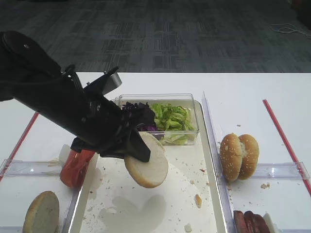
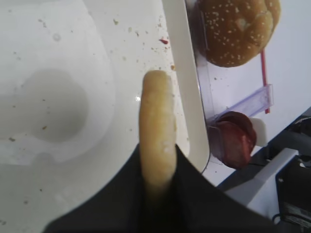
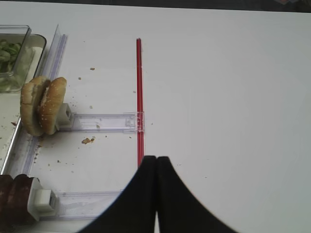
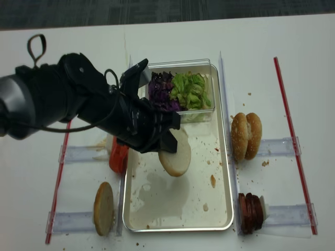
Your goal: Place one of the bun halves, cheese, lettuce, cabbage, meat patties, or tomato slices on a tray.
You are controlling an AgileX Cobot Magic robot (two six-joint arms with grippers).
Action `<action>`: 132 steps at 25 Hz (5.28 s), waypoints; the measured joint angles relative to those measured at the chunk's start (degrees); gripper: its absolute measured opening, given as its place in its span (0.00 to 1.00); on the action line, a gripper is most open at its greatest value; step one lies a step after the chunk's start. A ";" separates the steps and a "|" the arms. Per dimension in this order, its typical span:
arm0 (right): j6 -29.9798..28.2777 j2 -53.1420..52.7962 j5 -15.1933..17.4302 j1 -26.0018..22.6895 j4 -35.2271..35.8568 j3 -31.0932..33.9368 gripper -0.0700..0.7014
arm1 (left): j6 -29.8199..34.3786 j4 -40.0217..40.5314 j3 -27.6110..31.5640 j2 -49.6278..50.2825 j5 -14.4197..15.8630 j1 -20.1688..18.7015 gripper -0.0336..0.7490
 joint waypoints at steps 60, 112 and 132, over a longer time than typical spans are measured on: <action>0.00 0.00 0.00 0.00 0.00 0.00 0.48 | 6.55 -7.39 -0.13 -8.23 1.78 0.00 0.91; 0.00 0.00 0.00 0.00 -0.10 0.00 0.48 | -27.35 58.02 -0.13 -8.74 14.53 7.44 0.91; 0.00 0.00 0.00 0.00 -0.10 0.00 0.48 | -26.92 57.66 -0.13 -9.26 15.83 28.27 0.90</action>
